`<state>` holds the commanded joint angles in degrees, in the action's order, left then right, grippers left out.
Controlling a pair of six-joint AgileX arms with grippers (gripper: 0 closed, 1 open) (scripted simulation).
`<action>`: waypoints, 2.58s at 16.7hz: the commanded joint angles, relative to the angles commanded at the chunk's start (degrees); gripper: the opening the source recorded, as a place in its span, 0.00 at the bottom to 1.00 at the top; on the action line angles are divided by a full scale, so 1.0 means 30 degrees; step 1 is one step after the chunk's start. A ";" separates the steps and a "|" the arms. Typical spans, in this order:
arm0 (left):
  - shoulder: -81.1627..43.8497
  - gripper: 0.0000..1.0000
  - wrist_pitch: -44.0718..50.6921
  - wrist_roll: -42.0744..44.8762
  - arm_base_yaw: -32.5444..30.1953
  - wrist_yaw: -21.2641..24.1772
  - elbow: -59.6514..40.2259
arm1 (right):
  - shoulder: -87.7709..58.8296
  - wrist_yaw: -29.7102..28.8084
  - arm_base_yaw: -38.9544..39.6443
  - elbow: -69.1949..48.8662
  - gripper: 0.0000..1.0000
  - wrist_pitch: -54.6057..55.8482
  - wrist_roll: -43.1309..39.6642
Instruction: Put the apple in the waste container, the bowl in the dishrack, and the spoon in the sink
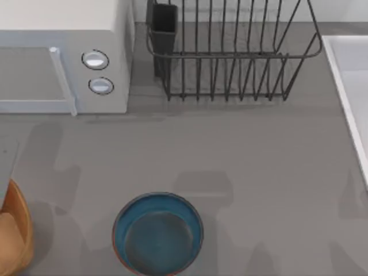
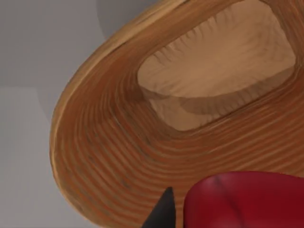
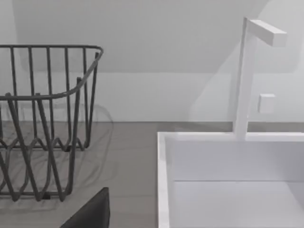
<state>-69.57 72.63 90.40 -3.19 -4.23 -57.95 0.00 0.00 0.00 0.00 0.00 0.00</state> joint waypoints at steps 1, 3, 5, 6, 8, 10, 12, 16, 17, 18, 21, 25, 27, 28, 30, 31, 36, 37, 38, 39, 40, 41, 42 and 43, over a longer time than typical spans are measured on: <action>-0.0084 0.00 -0.0666 0.0061 0.0094 0.0004 0.0551 | 0.0000 0.0000 0.0000 0.0000 1.00 0.0000 0.0000; -0.0285 0.00 -0.2503 0.0195 0.0325 0.0017 0.1872 | 0.0000 0.0000 0.0000 0.0000 1.00 0.0000 0.0000; -0.0506 0.00 -0.4027 0.0344 0.0528 0.0025 0.3238 | 0.0000 0.0000 0.0000 0.0000 1.00 0.0000 0.0000; -0.0618 0.00 -0.4486 0.0423 0.0596 0.0021 0.3682 | 0.0000 0.0000 0.0000 0.0000 1.00 0.0000 0.0000; -0.0742 0.00 -0.4804 0.0520 0.0643 0.0009 0.3980 | 0.0000 0.0000 0.0000 0.0000 1.00 0.0000 0.0000; -0.0742 0.00 -0.4804 0.0520 0.0643 0.0009 0.3980 | 0.0000 0.0000 0.0000 0.0000 1.00 0.0000 0.0000; -0.0742 0.08 -0.4804 0.0520 0.0643 0.0009 0.3980 | 0.0000 0.0000 0.0000 0.0000 1.00 0.0000 0.0000; -0.0742 0.38 -0.4804 0.0520 0.0643 0.0009 0.3980 | 0.0000 0.0000 0.0000 0.0000 1.00 0.0000 0.0000; -0.0742 0.45 -0.4804 0.0520 0.0643 0.0009 0.3980 | 0.0000 0.0000 0.0000 0.0000 1.00 0.0000 0.0000; -0.0742 0.53 -0.4804 0.0520 0.0643 0.0009 0.3980 | 0.0000 0.0000 0.0000 0.0000 1.00 0.0000 0.0000; -0.0742 0.75 -0.4804 0.0520 0.0643 0.0009 0.3980 | 0.0000 0.0000 0.0000 0.0000 1.00 0.0000 0.0000; -0.0742 1.00 -0.4804 0.0520 0.0643 0.0009 0.3980 | 0.0000 0.0000 0.0000 0.0000 1.00 0.0000 0.0000; -0.0742 1.00 -0.4804 0.0520 0.0643 0.0009 0.3980 | 0.0000 0.0000 0.0000 0.0000 1.00 0.0000 0.0000; -0.0742 1.00 -0.4804 0.0520 0.0643 0.0009 0.3980 | 0.0000 0.0000 0.0000 0.0000 1.00 0.0000 0.0000; -0.0742 1.00 -0.4804 0.0520 0.0643 0.0009 0.3980 | 0.0000 0.0000 0.0000 0.0000 1.00 0.0000 0.0000; -0.0742 1.00 -0.4804 0.0520 0.0643 0.0009 0.3980 | 0.0000 0.0000 0.0000 0.0000 1.00 0.0000 0.0000; -0.0385 1.00 -0.5011 0.0025 0.0695 -0.0098 0.4414 | 0.0000 0.0000 0.0000 0.0000 1.00 0.0000 0.0000; -0.0021 1.00 -0.5299 -0.0469 0.0733 -0.0152 0.4854 | 0.0000 0.0000 0.0000 0.0000 1.00 0.0000 0.0000; 0.0463 1.00 -0.5723 -0.1119 0.0760 -0.0170 0.5390 | 0.0000 0.0000 0.0000 0.0000 1.00 0.0000 0.0000; 0.1090 1.00 -0.6284 -0.1923 0.0770 -0.0137 0.5966 | 0.0000 0.0000 0.0000 0.0000 1.00 0.0000 0.0000; 0.1869 1.00 -0.6971 -0.2879 0.0764 -0.0057 0.6547 | 0.0000 0.0000 0.0000 0.0000 1.00 0.0000 0.0000; 0.2801 1.00 -0.7734 -0.3985 0.0756 0.0060 0.7069 | 0.0000 0.0000 0.0000 0.0000 1.00 0.0000 0.0000; 0.3879 1.00 -0.8601 -0.5236 0.0764 0.0192 0.7496 | 0.0000 0.0000 0.0000 0.0000 1.00 0.0000 0.0000; 0.5083 1.00 -0.9576 -0.6578 0.0804 0.0310 0.7879 | 0.0000 0.0000 0.0000 0.0000 1.00 0.0000 0.0000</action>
<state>-54.33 43.90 70.66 -0.77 -3.30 -34.31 0.00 0.00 0.00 0.00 0.00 0.00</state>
